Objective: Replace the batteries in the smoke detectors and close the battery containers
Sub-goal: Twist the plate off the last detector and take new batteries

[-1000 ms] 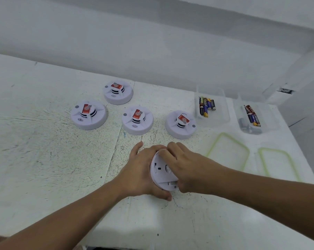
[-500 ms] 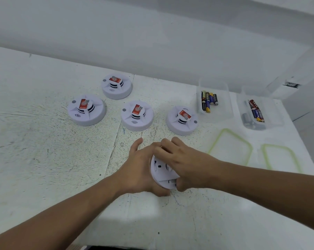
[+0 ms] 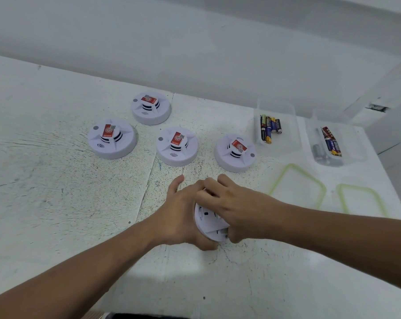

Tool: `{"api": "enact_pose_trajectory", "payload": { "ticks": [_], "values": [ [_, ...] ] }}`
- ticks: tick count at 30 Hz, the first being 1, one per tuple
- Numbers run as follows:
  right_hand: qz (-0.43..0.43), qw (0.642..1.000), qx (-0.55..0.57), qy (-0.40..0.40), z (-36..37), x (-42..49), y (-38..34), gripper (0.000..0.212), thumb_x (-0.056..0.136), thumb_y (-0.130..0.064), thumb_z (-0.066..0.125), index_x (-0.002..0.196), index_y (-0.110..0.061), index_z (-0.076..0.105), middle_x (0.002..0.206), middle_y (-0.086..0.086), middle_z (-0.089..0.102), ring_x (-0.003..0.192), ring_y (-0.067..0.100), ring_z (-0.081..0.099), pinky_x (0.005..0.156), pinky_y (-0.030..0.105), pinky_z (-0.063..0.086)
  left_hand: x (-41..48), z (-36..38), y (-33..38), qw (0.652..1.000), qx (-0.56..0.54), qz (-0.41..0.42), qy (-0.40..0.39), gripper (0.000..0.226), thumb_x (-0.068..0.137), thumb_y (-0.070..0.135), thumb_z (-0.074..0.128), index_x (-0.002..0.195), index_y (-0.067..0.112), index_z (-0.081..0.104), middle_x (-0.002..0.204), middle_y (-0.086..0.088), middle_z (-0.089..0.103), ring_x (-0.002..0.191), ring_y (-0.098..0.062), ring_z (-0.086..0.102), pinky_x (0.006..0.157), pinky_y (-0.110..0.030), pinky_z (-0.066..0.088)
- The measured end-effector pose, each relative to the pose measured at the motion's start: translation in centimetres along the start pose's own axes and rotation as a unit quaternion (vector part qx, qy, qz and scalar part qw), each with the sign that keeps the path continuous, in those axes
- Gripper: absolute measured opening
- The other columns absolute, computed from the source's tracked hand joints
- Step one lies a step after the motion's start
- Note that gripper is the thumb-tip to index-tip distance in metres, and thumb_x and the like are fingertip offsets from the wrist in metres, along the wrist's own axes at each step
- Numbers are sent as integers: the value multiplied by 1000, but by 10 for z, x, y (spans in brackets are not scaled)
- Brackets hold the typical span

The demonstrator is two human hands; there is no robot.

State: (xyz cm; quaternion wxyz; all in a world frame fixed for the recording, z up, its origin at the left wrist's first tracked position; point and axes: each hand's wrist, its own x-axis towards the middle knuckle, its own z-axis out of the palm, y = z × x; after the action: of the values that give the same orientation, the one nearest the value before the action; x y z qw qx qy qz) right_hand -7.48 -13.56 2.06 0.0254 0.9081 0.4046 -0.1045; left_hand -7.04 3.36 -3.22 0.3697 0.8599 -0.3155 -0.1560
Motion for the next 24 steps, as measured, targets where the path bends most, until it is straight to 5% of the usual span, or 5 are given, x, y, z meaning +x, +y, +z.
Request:
{"api": "enact_pose_trajectory", "payload": {
  "ticks": [9, 17, 21, 24],
  "values": [
    [-12, 998, 30, -45, -2, 1, 0, 88, 48, -18, 83, 112, -24, 23, 114, 5, 29, 86, 16, 17, 61, 34, 46, 0, -1, 0, 1000, 8, -4, 10, 85, 44, 71, 67, 120, 35, 52, 116, 20, 44, 121, 3, 38, 118, -41, -1],
    [-15, 999, 28, -31, -1, 2, 0, 95, 37, -19, 88, 110, -22, 28, 112, 4, 25, 85, 10, 3, 50, 27, 34, 0, 0, -1, 1000, 6, -9, 5, 87, 43, 70, 66, 121, 35, 48, 114, 21, 42, 120, 3, 37, 118, -41, -1],
    [-27, 999, 3, -24, 1, 3, 2, 95, 34, -20, 89, 108, -21, 29, 112, 4, 27, 83, 11, 7, 51, 25, 30, 0, -1, -1, 1000, 6, -10, -1, 89, 42, 71, 65, 121, 34, 47, 114, 20, 42, 120, 2, 37, 118, -39, -2],
    [-24, 999, -23, -14, -1, 1, 2, 95, 31, -26, 89, 108, -21, 32, 110, 4, 29, 85, 17, 31, 56, 24, 27, 1, -1, 0, 1000, 10, -13, -4, 87, 43, 67, 71, 120, 36, 46, 114, 21, 43, 119, 3, 37, 118, -39, 0]
  ]
}}
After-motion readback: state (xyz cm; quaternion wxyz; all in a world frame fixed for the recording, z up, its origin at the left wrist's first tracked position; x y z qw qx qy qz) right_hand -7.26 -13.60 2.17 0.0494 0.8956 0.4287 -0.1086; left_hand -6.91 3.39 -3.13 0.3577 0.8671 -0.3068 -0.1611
